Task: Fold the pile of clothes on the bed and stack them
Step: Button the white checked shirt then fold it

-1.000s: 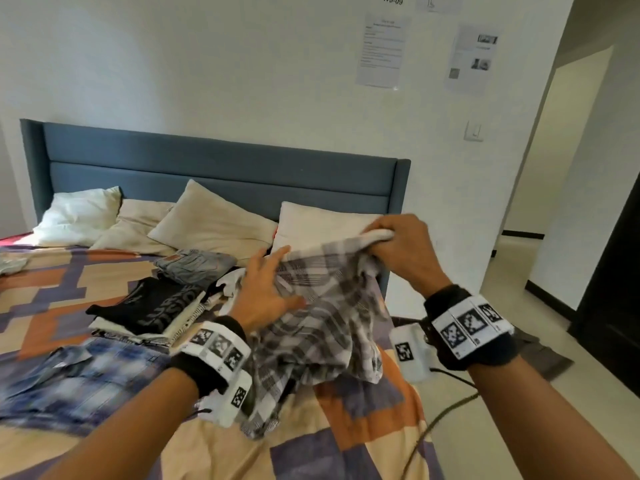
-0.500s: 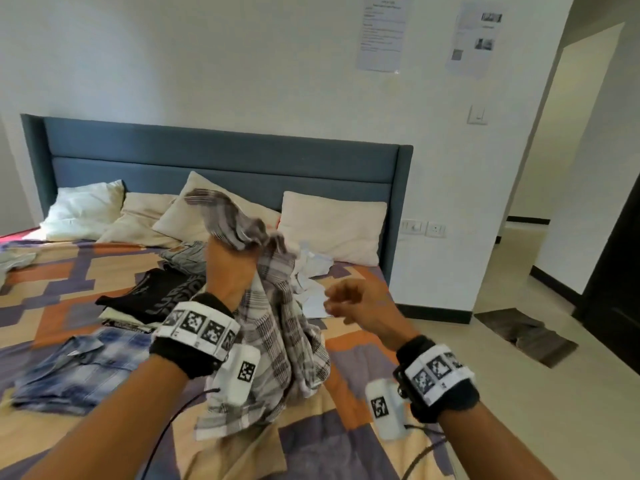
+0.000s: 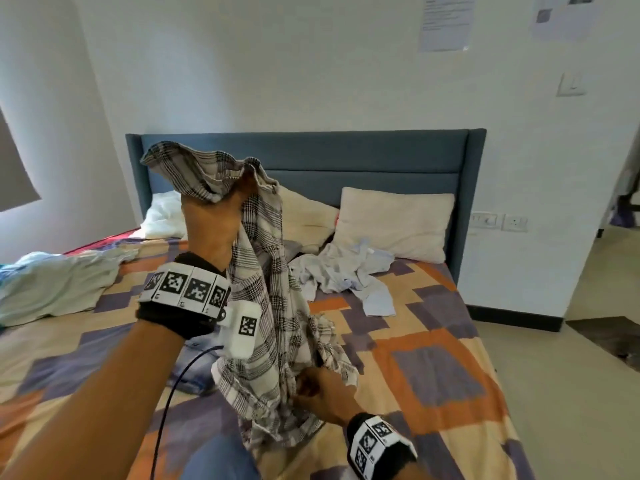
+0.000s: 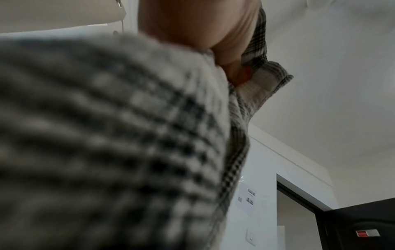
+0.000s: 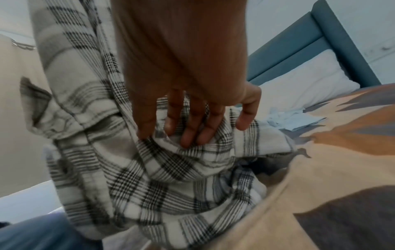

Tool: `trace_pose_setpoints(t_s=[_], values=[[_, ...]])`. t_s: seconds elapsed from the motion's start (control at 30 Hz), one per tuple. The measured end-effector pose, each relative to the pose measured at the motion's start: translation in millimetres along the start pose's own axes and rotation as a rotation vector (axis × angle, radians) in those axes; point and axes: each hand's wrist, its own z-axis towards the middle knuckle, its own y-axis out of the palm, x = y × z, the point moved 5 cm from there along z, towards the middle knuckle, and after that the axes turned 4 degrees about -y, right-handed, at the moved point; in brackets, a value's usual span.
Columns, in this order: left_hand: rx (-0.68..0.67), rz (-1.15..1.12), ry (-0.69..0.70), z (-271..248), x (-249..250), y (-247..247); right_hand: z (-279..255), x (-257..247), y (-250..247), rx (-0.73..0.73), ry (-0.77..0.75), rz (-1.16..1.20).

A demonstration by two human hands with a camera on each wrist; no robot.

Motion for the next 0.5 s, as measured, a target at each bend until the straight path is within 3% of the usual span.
trace_pose_setpoints(t_s=[0.23,0.37,0.43,0.5], values=[[0.002,-0.036,-0.019,7.9,1.3,-7.5,3.4,-44.3,-1.2,0.238,-0.106,0.034],[0.042,-0.033,-0.01,16.7,0.6,-18.5,1.2,-19.7,-52.1,0.47,0.011,0.244],[0.058,-0.027,-0.009,17.9,-0.3,-21.2,-2.1,-3.6,-75.8,0.463,0.037,0.203],[0.076,-0.025,-0.019,17.9,-0.8,-20.8,0.4,7.2,-75.8,0.325,0.033,0.048]])
